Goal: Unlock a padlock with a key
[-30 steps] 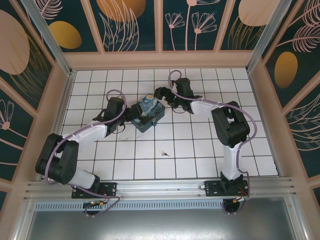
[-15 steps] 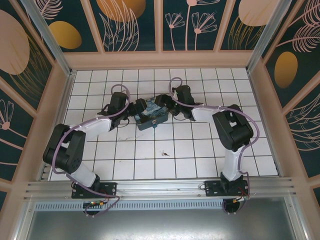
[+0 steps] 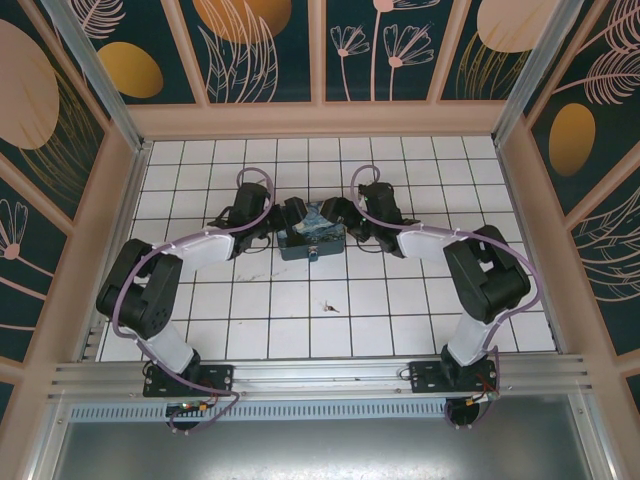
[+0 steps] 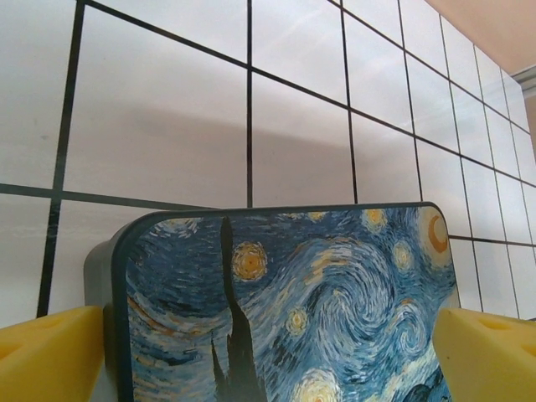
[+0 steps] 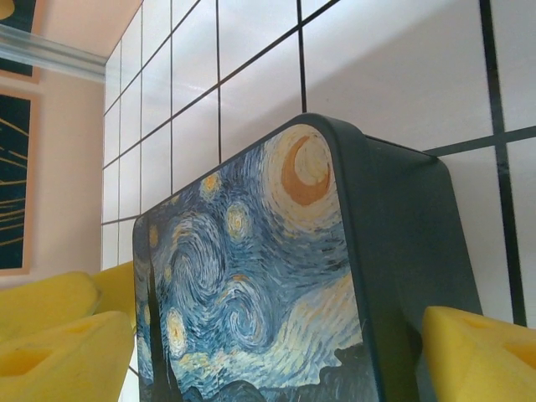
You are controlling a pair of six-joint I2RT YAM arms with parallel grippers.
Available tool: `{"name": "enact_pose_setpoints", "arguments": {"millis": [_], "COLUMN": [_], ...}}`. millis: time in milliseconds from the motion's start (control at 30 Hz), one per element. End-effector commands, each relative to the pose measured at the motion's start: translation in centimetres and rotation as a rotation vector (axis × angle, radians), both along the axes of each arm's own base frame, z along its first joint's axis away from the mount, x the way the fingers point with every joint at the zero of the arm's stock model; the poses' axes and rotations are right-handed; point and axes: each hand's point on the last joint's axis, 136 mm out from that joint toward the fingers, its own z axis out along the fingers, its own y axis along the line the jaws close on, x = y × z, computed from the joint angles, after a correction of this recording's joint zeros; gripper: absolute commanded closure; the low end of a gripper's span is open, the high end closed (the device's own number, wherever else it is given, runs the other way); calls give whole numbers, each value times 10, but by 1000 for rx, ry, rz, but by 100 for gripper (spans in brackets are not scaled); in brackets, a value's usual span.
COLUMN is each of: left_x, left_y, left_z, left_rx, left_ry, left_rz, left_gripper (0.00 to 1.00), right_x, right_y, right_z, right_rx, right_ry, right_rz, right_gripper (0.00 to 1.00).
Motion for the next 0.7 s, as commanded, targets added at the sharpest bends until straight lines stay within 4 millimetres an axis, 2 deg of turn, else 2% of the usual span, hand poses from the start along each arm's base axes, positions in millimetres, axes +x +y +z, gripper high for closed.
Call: {"name": "enact_pose_setpoints", "arguments": {"millis": [0,133,200,333,367,533,667], "left_x": [4,6,8,10,16,19,16], "left_y": [-23,-22,-19,-10,-9,7,27], "left_z": [13,14,13,14,27,50,72], "left_rx": [-62,-50,-24,54,63,112,92], "left_ry": [-30,-40,-47,-69,-99,-150,-184], "left_rz": [-44,-42,-35,-25,-18,14,63], "left_gripper": [1,1,1,1,1,1,1], "right_x": [-2,-2,0,-1,-2,-23,-55], "right_y": [4,-4,-16,-44,-51,-79,-86], "right_z": [20,16,16,22,26,41,48], "right_rx": [29,-20,-67,-139,-151,-181,-184], "right_ry": [-49,-47,-53,-74,-80,-113,-127], "right_rz": [4,-26,-68,-158,-181,-217,-177], "right_gripper": [11,7,1,1,1,1,3]}}
